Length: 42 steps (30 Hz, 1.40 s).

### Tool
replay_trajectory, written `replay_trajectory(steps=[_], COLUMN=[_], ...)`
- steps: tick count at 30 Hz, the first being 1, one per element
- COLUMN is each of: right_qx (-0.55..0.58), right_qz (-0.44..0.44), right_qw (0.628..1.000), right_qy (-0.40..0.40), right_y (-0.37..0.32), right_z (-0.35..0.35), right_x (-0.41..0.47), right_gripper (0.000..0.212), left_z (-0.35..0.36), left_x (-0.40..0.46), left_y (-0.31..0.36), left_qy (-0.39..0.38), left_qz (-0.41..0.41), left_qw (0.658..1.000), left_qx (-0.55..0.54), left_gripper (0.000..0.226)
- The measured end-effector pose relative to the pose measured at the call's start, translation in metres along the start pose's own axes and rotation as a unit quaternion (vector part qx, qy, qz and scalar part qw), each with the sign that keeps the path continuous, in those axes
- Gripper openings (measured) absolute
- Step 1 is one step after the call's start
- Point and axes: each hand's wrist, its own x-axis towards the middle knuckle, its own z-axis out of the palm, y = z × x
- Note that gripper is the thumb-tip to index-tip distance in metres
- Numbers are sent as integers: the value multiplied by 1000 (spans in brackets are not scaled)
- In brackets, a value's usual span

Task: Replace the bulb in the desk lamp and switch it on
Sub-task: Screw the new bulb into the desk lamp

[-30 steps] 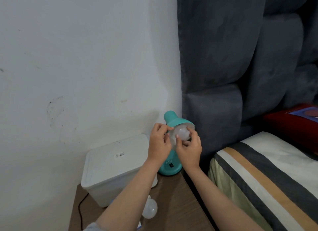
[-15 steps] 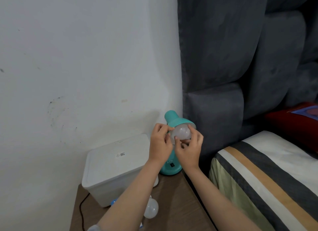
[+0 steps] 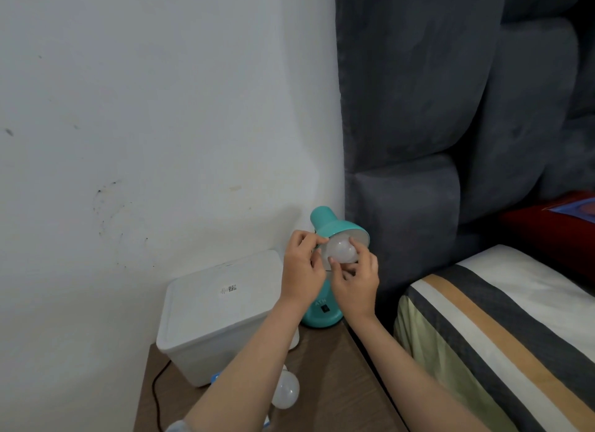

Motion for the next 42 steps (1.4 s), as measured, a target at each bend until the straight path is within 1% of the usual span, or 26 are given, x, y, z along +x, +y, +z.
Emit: replay_trajectory(steps=[4, 6, 8, 10, 13, 17, 20, 22, 28, 29, 31, 33, 35, 38, 42], right_qx=[21, 20, 15, 4, -1, 20, 16, 7, 22, 20, 9, -1, -2, 6, 12], right_qz=[72, 54, 9, -17, 1, 41, 3, -17, 35, 32, -4, -34, -17, 23, -35], right_qw=[997, 998, 1000, 1000, 1000, 999, 1000, 1000, 999, 999, 1000, 999, 1000, 1000, 999], right_qy=[12, 19, 11, -2, 2, 8, 5, -3, 13, 15, 12, 3, 7, 18, 5], right_y=[-7, -8, -6, 1, 1, -3, -1, 2, -1, -1, 0, 1, 0, -1, 2], right_z=[-3, -2, 0, 1, 0, -1, 0, -1, 0, 0, 0, 0, -1, -1, 2], right_x=[4, 4, 1, -1, 0, 3, 3, 2, 6, 6, 4, 3, 4, 7, 3], right_gripper=[51, 54, 60, 56, 49, 53, 57, 55, 52, 54, 59, 57, 51, 52, 56], left_z=[0, 0, 0, 0, 1, 1, 1, 1, 1, 1, 1, 0, 1, 1, 1], left_x=[-1, -2, -1, -1, -1, -1, -1, -1, -1, -1, 0, 0, 0, 0, 0], left_y=[0, 1, 0, -1, 0, 0, 0, 0, 1, 1, 1, 2, 2, 2, 1], left_qy=[-4, -4, 2, 3, -1, 1, 6, 5, 3, 3, 4, 3, 0, -2, 1], left_qz=[3, 3, 1, -2, -2, 0, -1, -2, 2, 1, 1, 4, 3, 3, 1], left_qw=[1000, 1000, 1000, 1000, 1000, 1000, 1000, 1000, 1000, 1000, 1000, 1000, 1000, 1000, 1000], left_qx=[-1, -2, -3, -3, -4, -6, -5, -4, 2, 0, -5, -1, 1, 0, -2], left_gripper=[29, 29, 29, 31, 31, 32, 32, 32, 33, 33, 33, 31, 31, 29, 29])
